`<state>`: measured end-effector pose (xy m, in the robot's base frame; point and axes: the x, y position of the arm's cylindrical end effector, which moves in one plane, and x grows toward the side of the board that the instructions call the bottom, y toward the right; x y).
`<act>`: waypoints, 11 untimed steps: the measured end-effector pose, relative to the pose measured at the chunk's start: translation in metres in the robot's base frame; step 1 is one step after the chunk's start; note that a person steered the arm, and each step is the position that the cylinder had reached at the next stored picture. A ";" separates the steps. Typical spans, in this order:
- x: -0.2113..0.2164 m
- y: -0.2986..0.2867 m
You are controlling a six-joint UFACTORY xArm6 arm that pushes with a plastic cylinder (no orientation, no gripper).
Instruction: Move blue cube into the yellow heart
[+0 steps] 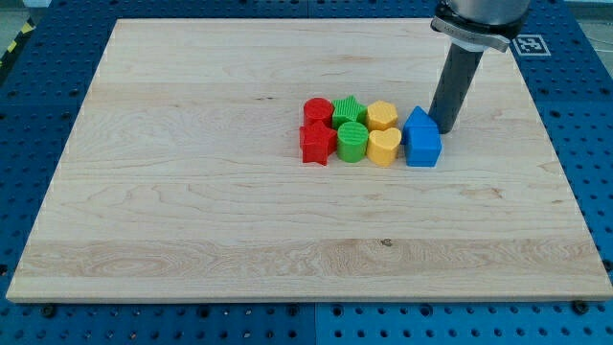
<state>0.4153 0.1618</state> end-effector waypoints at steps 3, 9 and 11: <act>0.002 -0.032; 0.045 0.043; 0.046 -0.001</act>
